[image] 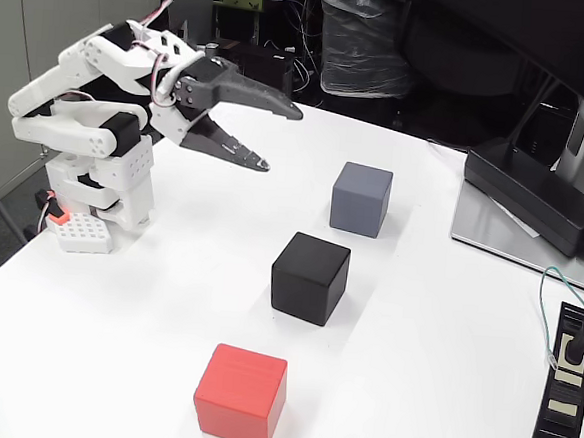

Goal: Stack the three blocks in an ordered color.

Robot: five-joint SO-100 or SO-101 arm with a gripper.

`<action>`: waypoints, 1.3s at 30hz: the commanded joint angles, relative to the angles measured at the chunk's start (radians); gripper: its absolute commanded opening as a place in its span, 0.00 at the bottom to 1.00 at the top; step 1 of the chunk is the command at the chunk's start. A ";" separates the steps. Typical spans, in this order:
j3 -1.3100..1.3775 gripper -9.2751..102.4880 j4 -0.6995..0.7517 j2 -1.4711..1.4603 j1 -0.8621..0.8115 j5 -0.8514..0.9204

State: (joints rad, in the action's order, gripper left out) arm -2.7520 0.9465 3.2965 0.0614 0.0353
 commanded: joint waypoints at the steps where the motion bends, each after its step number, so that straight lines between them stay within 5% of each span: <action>1: 0.175 0.35 0.063 -0.023 0.009 0.002; 8: 0.474 0.35 0.156 -0.273 0.041 0.002; 19: 0.839 0.35 0.382 -0.842 0.413 -0.020; 28: 0.844 0.35 0.319 -1.078 0.459 -0.215; 39: 0.845 0.36 0.160 -1.374 0.462 -0.245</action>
State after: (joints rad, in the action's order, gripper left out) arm -1.9466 1.1428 1.9420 0.5216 -0.1994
